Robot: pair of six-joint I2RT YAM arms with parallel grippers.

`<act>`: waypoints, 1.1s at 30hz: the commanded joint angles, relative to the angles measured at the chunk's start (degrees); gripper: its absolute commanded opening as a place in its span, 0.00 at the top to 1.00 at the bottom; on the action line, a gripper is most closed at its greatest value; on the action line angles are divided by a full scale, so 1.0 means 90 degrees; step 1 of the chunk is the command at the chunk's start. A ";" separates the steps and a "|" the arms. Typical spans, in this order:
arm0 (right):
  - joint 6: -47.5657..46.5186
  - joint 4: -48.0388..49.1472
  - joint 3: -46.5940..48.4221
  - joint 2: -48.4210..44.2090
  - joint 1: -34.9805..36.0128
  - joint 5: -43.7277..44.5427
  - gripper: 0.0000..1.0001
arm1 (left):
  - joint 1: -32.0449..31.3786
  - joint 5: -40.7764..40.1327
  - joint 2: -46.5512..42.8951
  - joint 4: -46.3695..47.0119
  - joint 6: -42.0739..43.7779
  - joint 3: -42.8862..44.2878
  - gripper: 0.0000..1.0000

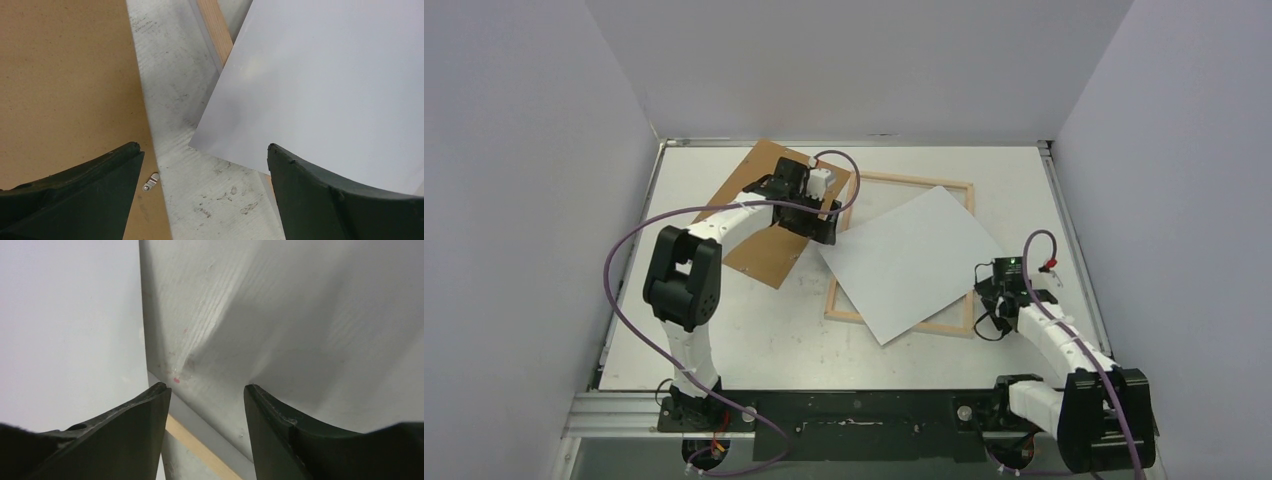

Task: Put the photo into the frame
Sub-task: Move the photo frame to the center of the board, then adjust the photo frame item on the photo frame.

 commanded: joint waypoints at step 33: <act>-0.0889 0.4021 -0.1009 0.1057 -0.2339 -0.3751 0.40 | 0.0146 0.0398 0.0349 -0.0175 0.0587 0.0633 0.29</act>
